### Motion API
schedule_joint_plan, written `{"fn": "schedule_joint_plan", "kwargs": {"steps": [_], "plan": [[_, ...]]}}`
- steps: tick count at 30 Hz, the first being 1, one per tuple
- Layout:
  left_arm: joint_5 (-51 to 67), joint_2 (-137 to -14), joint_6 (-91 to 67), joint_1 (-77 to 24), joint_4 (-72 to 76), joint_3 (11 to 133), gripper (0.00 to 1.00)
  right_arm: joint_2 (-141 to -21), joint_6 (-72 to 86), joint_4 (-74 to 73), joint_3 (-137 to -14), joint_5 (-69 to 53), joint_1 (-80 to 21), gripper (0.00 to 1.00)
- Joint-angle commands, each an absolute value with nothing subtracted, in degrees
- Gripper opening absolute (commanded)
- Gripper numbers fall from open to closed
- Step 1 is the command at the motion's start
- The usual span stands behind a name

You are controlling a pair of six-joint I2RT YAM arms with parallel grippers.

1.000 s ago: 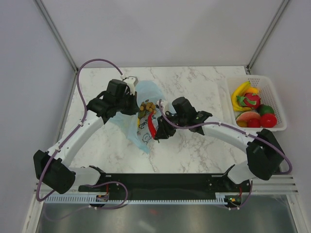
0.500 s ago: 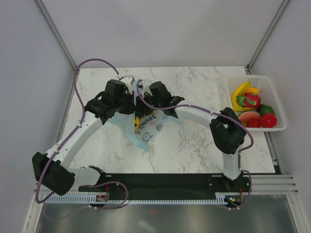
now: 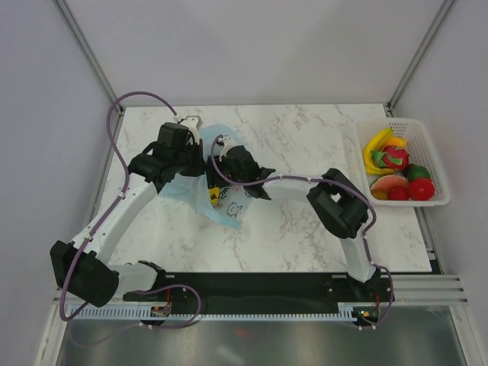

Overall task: Place the fake fruits into the plastic bag and tie a complex knot
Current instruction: Place the fake fruit in the plastic bag.

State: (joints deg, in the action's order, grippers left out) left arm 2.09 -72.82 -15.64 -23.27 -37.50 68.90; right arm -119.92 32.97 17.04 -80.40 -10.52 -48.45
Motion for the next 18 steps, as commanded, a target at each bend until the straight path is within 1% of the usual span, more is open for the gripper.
{"fn": "schedule_joint_plan", "kwargs": {"steps": [1,6,8,12,16,18], "plan": [[3.52,-72.34,-16.70,-22.94,-36.21,69.52,0.02,-113.83,32.97,21.46,-77.26,-5.98,-48.78,0.56],[4.13,-71.81,-16.00,-22.85,-36.21,69.52,0.02,-107.95,31.38,18.81,-73.92,-3.96,-48.69,0.55],[4.22,-71.63,-15.65,-22.85,-36.12,69.35,0.02,-105.83,30.85,18.19,-71.55,-2.55,-48.78,0.52],[5.27,-71.63,-14.59,-22.85,-36.12,69.35,0.02,-98.02,29.88,15.83,-67.59,2.17,-48.17,0.48],[7.03,-72.07,-13.89,-22.85,-36.12,69.43,0.02,-92.21,30.50,5.92,-66.72,6.58,-43.96,0.40],[7.91,-72.33,-13.71,-22.85,-36.12,69.52,0.02,-87.91,31.20,2.92,-65.66,10.01,-40.09,0.41]]}}
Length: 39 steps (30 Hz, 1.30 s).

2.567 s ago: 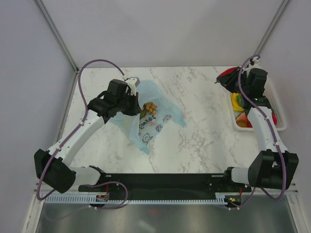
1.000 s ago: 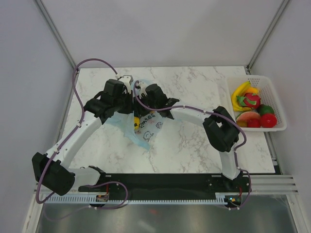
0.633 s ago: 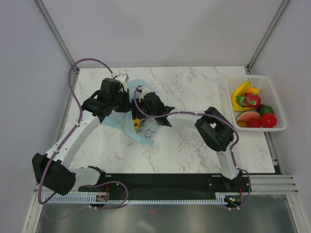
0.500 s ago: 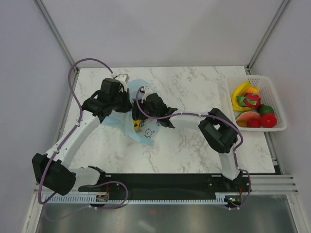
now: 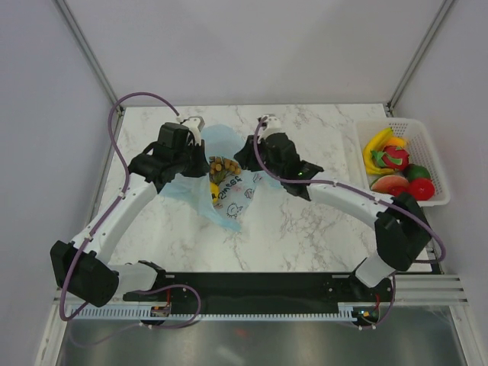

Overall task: Place the fake fruits into the plastic bag and tie a complex knot
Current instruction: Place the fake fruit in the plastic bag.

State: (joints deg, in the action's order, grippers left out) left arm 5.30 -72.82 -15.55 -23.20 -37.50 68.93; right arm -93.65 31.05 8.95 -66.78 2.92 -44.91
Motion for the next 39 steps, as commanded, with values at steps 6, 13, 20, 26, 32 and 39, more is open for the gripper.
{"fn": "schedule_joint_plan", "kwargs": {"steps": [6,13,20,26,32,39], "plan": [[10.37,-73.21,-13.27,-23.03,-35.95,69.61,0.02,-77.19,34.62,-9.73,-61.00,15.81,-21.21,0.46],[12.30,-73.74,-13.01,-23.47,-35.68,69.87,0.02,-73.57,38.58,-26.07,-61.08,28.01,-0.36,0.88],[12.57,-73.65,-12.83,-23.82,-35.42,69.61,0.02,-75.67,37.89,-35.24,-64.68,44.03,9.91,0.98],[13.10,-74.53,-12.75,-24.96,-35.24,69.61,0.02,-76.20,31.12,-33.49,-63.90,45.88,18.71,0.98],[12.48,-74.53,-12.66,-25.49,-35.16,69.43,0.02,-81.98,27.07,-33.31,-66.70,44.04,19.95,0.98],[11.78,-74.79,-12.57,-25.66,-35.24,69.34,0.02,-86.39,23.91,-31.38,-68.29,34.29,23.73,0.98]]}}
